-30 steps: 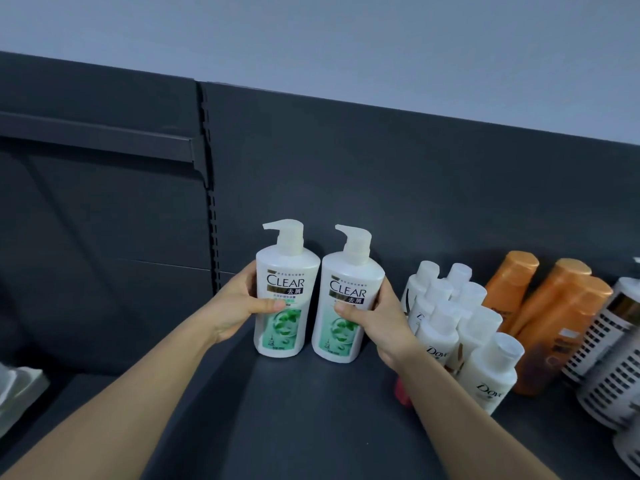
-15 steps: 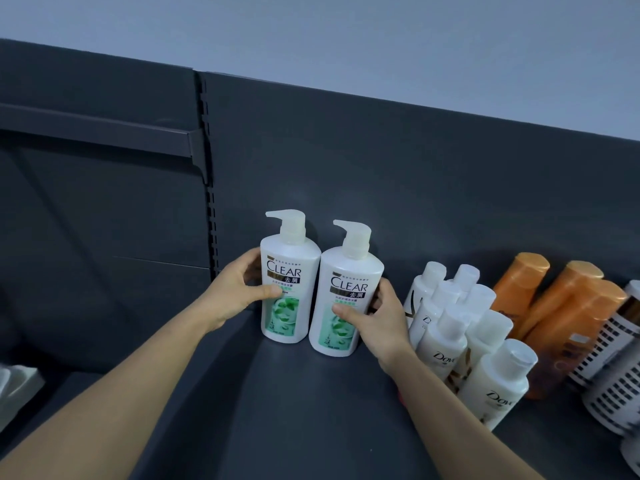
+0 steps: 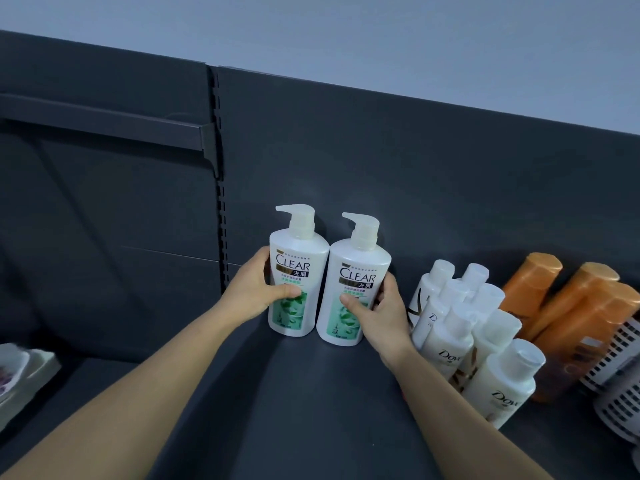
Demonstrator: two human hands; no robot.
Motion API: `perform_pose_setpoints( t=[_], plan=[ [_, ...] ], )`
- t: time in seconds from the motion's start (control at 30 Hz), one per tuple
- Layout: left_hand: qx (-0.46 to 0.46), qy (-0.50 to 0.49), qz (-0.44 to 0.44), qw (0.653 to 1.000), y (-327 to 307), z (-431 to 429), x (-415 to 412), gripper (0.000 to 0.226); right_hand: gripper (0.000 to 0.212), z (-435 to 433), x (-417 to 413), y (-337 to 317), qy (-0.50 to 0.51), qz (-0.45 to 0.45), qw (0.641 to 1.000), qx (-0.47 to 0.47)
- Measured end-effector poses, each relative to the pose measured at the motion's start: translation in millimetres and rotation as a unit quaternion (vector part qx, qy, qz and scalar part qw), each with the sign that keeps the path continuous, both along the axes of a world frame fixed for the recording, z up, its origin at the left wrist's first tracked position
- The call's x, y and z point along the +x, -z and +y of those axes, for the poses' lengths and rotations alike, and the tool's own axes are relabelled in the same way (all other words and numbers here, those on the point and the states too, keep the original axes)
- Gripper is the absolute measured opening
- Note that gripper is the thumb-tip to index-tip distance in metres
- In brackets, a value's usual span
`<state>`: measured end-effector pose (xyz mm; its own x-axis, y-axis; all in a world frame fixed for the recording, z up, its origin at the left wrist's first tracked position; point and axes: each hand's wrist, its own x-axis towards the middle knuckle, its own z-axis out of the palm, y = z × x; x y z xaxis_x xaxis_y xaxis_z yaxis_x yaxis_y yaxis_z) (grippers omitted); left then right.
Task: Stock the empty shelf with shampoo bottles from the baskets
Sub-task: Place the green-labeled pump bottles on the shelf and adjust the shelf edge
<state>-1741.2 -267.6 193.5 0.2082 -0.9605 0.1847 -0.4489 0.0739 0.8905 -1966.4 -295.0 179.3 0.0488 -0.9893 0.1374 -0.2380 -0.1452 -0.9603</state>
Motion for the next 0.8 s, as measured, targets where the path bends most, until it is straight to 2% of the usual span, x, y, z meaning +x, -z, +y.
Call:
perform_pose_setpoints(
  t=[0.13,0.27,0.4,0.47,0.57,0.8],
  plan=[
    [-0.01,-0.029,-0.04,0.999,-3.4,10.3,-5.6,0.073,0.069,11.6,3.6,-9.9,0.027,0.06,0.997,-0.03],
    [0.008,-0.072,-0.134,0.988,-7.4,35.4,-5.1,0.073,0.087,31.7,3.8,-16.0,0.063,0.116,0.989,-0.063],
    [0.042,-0.115,-0.243,0.962,-9.2,79.2,1.4,0.069,0.08,61.7,2.6,-16.4,0.095,0.139,0.982,-0.088],
    [0.058,-0.135,-0.295,0.944,-8.9,107.5,4.7,0.065,0.072,80.4,3.3,-15.0,0.058,0.16,0.98,-0.104],
    [0.092,-0.175,-0.343,0.918,-6.1,158.0,7.0,0.064,0.063,110.9,8.3,-10.4,-0.053,0.214,0.968,-0.121],
    [0.203,-0.27,-0.409,0.848,9.6,298.3,3.3,0.054,0.066,197.0,39.6,1.8,-0.294,0.318,0.89,-0.14]
  ],
)
